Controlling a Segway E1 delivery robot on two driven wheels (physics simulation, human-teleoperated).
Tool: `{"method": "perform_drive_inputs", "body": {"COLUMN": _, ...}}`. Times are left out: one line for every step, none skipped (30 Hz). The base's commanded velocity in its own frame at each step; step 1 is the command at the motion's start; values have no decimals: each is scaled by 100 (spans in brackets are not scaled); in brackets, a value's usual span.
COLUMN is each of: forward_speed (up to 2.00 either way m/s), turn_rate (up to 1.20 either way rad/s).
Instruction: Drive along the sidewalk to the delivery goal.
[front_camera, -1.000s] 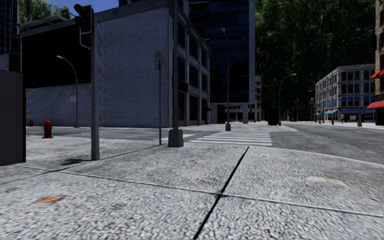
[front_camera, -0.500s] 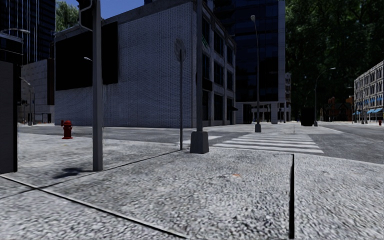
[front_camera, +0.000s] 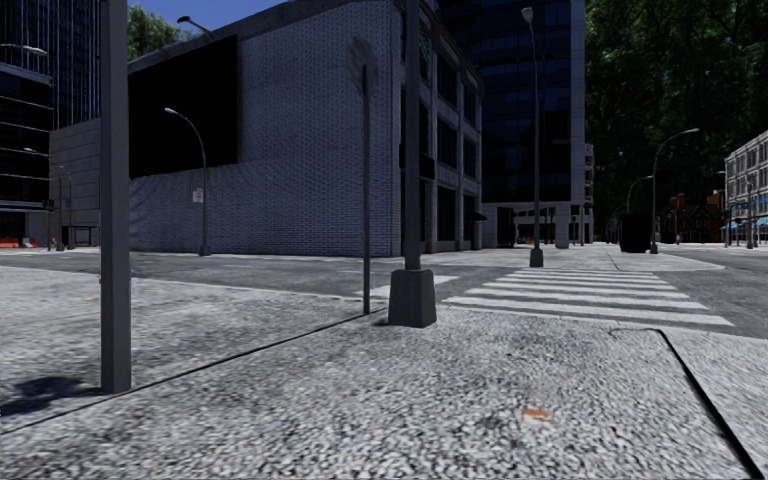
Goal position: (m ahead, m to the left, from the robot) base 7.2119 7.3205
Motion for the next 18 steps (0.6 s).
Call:
{"method": "perform_drive_inputs", "body": {"forward_speed": 200, "turn_rate": 27}}
{"method": "perform_drive_inputs", "body": {"forward_speed": 200, "turn_rate": 33}}
{"method": "perform_drive_inputs", "body": {"forward_speed": 200, "turn_rate": 33}}
{"method": "perform_drive_inputs", "body": {"forward_speed": 200, "turn_rate": 36}}
{"method": "perform_drive_inputs", "body": {"forward_speed": 200, "turn_rate": 38}}
{"method": "perform_drive_inputs", "body": {"forward_speed": 200, "turn_rate": 38}}
{"method": "perform_drive_inputs", "body": {"forward_speed": 200, "turn_rate": 38}}
{"method": "perform_drive_inputs", "body": {"forward_speed": 200, "turn_rate": 38}}
{"method": "perform_drive_inputs", "body": {"forward_speed": 200, "turn_rate": 39}}
{"method": "perform_drive_inputs", "body": {"forward_speed": 200, "turn_rate": 39}}
{"method": "perform_drive_inputs", "body": {"forward_speed": 200, "turn_rate": 39}}
{"method": "perform_drive_inputs", "body": {"forward_speed": 200, "turn_rate": 39}}
{"method": "perform_drive_inputs", "body": {"forward_speed": 200, "turn_rate": 39}}
{"method": "perform_drive_inputs", "body": {"forward_speed": 200, "turn_rate": 40}}
{"method": "perform_drive_inputs", "body": {"forward_speed": 200, "turn_rate": 42}}
{"method": "perform_drive_inputs", "body": {"forward_speed": 200, "turn_rate": 42}}
{"method": "perform_drive_inputs", "body": {"forward_speed": 198, "turn_rate": 43}}
{"method": "perform_drive_inputs", "body": {"forward_speed": 188, "turn_rate": 43}}
